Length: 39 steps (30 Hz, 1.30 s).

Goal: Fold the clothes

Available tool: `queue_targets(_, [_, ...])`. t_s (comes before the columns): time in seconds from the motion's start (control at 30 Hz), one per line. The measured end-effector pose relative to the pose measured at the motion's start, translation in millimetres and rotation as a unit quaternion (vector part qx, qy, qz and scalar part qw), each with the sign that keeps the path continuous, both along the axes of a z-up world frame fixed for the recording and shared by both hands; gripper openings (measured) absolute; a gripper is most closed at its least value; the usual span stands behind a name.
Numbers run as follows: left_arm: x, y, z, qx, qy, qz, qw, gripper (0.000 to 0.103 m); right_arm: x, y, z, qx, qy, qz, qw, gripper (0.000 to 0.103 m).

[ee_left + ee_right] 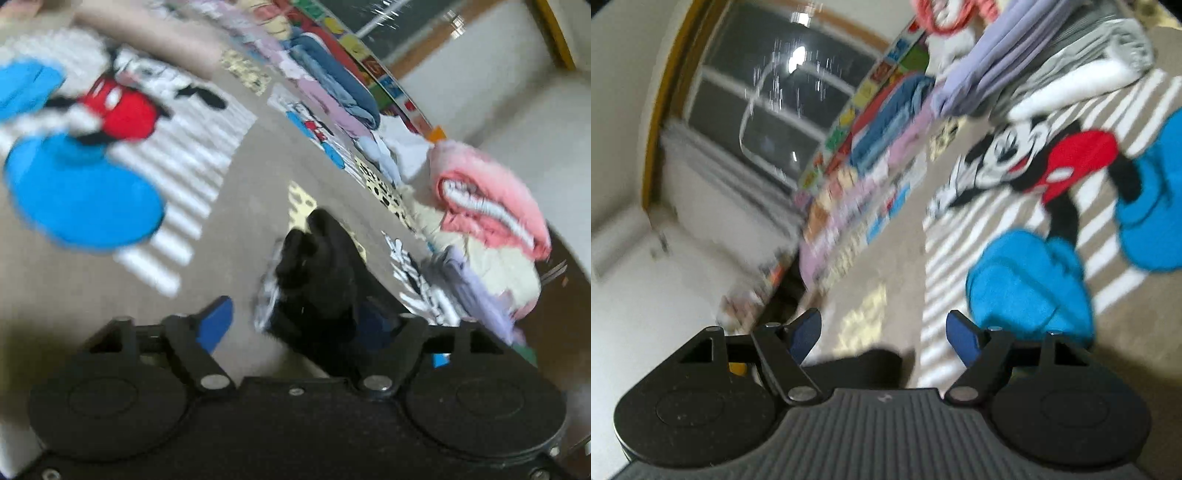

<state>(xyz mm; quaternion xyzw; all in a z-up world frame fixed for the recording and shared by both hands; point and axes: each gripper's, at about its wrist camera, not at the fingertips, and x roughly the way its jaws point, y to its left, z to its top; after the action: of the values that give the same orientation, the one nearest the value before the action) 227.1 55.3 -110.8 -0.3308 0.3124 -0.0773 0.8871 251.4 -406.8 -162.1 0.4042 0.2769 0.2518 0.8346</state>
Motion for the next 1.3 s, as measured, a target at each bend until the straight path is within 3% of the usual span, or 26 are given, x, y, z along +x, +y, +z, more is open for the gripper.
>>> queue_targets(0.1, [15, 3, -9, -0.002, -0.002, -0.02, 0.9998, 0.081, -9, 27, 4, -0.061, 0.009, 0.038, 0.997, 0.075])
queue_targets(0.17, [21, 10, -20, -0.009, -0.001, -0.027, 0.9996, 0.081, -12, 40, 5, -0.064, 0.008, 0.058, 0.996, 0.075])
queue_targets(0.37, [8, -8, 17, 0.07, -0.061, -0.055, 0.9941, 0.082, -8, 58, 3, -0.085, 0.007, 0.048, 0.995, 0.073])
queue_targets(0.57, [-7, -28, 53, 0.152, -0.122, -0.089, 0.9767, 0.074, 12, 50, -4, -0.046, 0.025, 0.031, 0.998, 0.059])
queue_targets(0.63, [-30, -76, 57, 0.23, -0.148, -0.178, 0.9453, 0.074, 21, 45, -9, -0.019, 0.038, 0.04, 0.998, 0.05])
queue_targets(0.73, [-62, -148, 46, 0.37, -0.176, -0.274, 0.87, 0.061, 31, 42, -15, 0.007, 0.055, 0.067, 0.996, 0.045])
queue_targets(0.77, [-70, -168, 41, 0.404, -0.181, -0.297, 0.8459, 0.051, 33, 44, -15, 0.004, 0.055, 0.076, 0.996, 0.045])
queue_targets(0.83, [-76, -193, 35, 0.444, -0.192, -0.309, 0.8188, 0.05, 36, 48, -15, -0.004, 0.053, 0.094, 0.994, 0.044])
queue_targets(0.9, [-74, -216, 28, 0.482, -0.194, -0.329, 0.7883, 0.05, 38, 52, -16, -0.006, 0.053, 0.109, 0.993, 0.035])
queue_targets(0.97, [-67, -231, 24, 0.492, -0.184, -0.355, 0.7733, 0.05, 39, 51, -18, 0.003, 0.055, 0.111, 0.992, 0.03])
queue_targets(1.0, [-64, -238, 20, 0.511, -0.181, -0.363, 0.7575, 0.045, 38, 50, -19, 0.006, 0.055, 0.112, 0.992, 0.029])
queue_targets(1.03, [-62, -245, 16, 0.532, -0.177, -0.371, 0.7402, 0.044, 37, 50, -19, 0.009, 0.054, 0.113, 0.992, 0.029])
queue_targets(1.07, [-62, -250, 10, 0.557, -0.175, -0.38, 0.7172, 0.042, 37, 49, -19, 0.011, 0.053, 0.115, 0.992, 0.028])
queue_targets(1.1, [-64, -254, 5, 0.577, -0.175, -0.391, 0.6956, 0.031, 36, 49, -18, 0.012, 0.053, 0.114, 0.992, 0.026])
queue_targets(1.17, [-70, -259, -7, 0.611, -0.177, -0.405, 0.6566, 0.02, 37, 49, -19, 0.011, 0.054, 0.113, 0.992, 0.025])
queue_targets(1.2, [-72, -259, -12, 0.623, -0.177, -0.407, 0.6439, 0.014, 38, 49, -19, 0.01, 0.054, 0.112, 0.992, 0.023])
queue_targets(1.3, [-81, -255, -11, 0.629, -0.169, -0.415, 0.6357, 0.009, 39, 52, -18, -0.003, 0.054, 0.108, 0.993, 0.02])
